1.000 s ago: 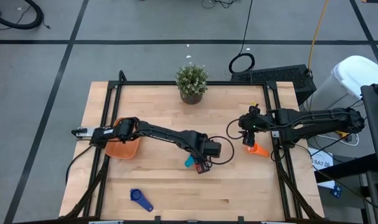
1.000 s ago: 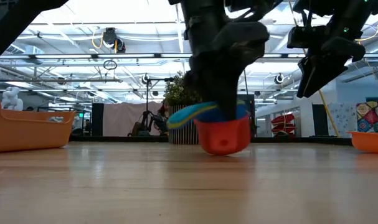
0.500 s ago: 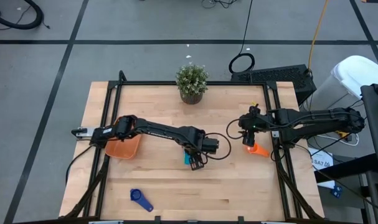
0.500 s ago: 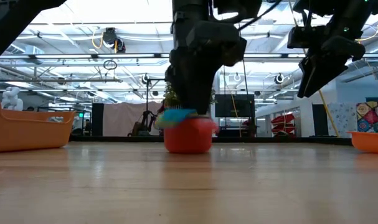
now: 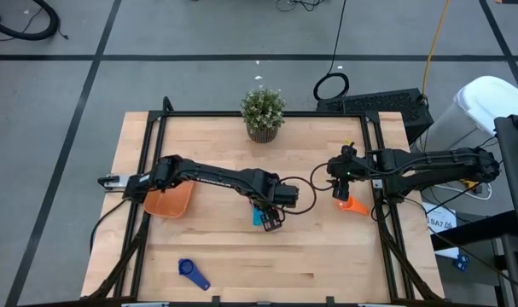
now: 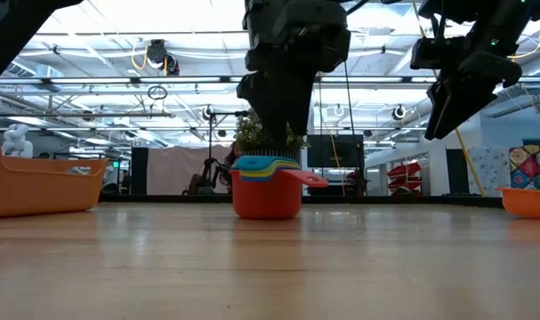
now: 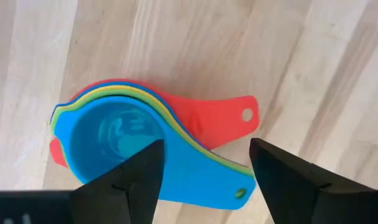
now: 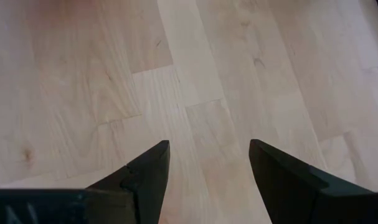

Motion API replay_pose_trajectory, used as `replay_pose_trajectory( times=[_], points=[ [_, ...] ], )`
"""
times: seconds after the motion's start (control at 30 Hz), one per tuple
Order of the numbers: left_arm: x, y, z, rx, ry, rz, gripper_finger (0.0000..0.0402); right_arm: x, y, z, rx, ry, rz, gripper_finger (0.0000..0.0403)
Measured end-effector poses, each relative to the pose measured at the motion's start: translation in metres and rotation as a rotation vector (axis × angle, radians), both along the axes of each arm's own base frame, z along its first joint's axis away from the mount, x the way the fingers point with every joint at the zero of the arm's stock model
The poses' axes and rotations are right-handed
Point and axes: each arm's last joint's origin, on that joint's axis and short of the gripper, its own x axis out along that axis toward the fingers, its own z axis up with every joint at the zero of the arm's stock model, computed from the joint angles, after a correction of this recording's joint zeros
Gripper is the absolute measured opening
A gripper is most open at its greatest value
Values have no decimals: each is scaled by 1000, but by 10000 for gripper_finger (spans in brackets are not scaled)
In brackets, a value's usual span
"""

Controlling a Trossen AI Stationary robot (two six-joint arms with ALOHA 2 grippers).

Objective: Nest measuring cups in basket
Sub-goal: Stack the stacked measuring cups on top of the red measuring cup

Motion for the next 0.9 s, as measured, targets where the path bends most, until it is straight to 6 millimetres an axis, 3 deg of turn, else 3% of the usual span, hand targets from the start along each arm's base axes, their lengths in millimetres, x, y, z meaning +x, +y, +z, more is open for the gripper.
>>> replay_pose_trajectory(
  times=[0.2, 0.4, 0.53, 0.73, 0.9],
  points=[
    [16, -3, 4, -1, -178, 23, 239, 0, 0, 0, 0, -1, 0, 212],
    [28, -7, -6, 50, -257, -4, 239, 0, 1, 0, 21, 1, 11, 212],
    [32, -12, -16, 60, -257, -31, 239, 0, 1, 0, 24, 0, 13, 212],
    [33, -14, -48, 73, -137, -38, 239, 0, 1, 0, 25, -1, 11, 212],
    [26, -13, -53, 88, -48, -36, 239, 0, 1, 0, 28, 1, 6, 212]
  ],
)
